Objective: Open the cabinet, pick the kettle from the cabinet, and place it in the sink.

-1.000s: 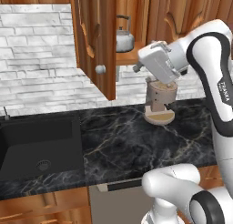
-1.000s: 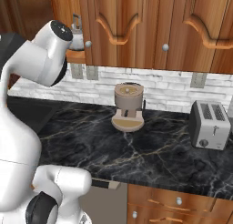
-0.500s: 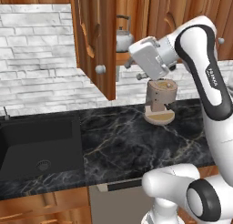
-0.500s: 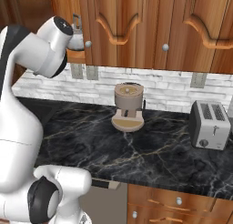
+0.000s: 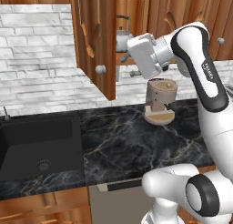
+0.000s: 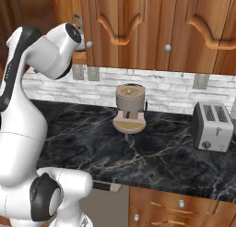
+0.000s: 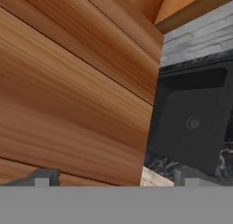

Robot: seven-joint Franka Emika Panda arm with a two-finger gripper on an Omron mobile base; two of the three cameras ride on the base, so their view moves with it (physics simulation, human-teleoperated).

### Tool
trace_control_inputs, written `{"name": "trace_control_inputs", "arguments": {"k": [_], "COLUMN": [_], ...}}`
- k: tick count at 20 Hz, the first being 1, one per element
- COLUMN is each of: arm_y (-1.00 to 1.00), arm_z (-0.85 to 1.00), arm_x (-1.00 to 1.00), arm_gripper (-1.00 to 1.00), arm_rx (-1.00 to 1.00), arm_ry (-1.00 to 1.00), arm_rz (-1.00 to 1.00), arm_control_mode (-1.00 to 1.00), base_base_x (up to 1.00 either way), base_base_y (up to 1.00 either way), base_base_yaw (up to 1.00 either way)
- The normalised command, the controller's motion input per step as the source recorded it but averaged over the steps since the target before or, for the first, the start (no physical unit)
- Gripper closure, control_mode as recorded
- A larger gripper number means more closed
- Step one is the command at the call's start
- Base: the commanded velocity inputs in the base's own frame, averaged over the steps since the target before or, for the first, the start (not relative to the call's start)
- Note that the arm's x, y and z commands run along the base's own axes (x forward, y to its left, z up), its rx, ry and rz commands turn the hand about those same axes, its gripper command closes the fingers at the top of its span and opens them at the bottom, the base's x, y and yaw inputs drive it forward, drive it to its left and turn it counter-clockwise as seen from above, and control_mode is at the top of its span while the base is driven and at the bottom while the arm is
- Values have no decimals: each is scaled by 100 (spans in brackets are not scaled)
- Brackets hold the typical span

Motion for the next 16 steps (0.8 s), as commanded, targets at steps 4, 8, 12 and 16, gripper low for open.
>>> {"name": "trace_control_inputs", "arguments": {"k": [4, 8, 12, 16], "arm_y": [24, 37, 49, 49], "arm_z": [-3, -1, 0, 0], "arm_x": [19, 21, 21, 16], "arm_gripper": [-100, -100, -100, -100], "arm_rx": [8, 0, 0, 0], "arm_ry": [0, 0, 0, 0], "arm_rz": [0, 0, 0, 0], "arm_control_mode": [-100, -100, -100, -100], "base_base_x": [0, 0, 0, 0], "base_base_y": [0, 0, 0, 0], "base_base_yaw": [0, 0, 0, 0]}}
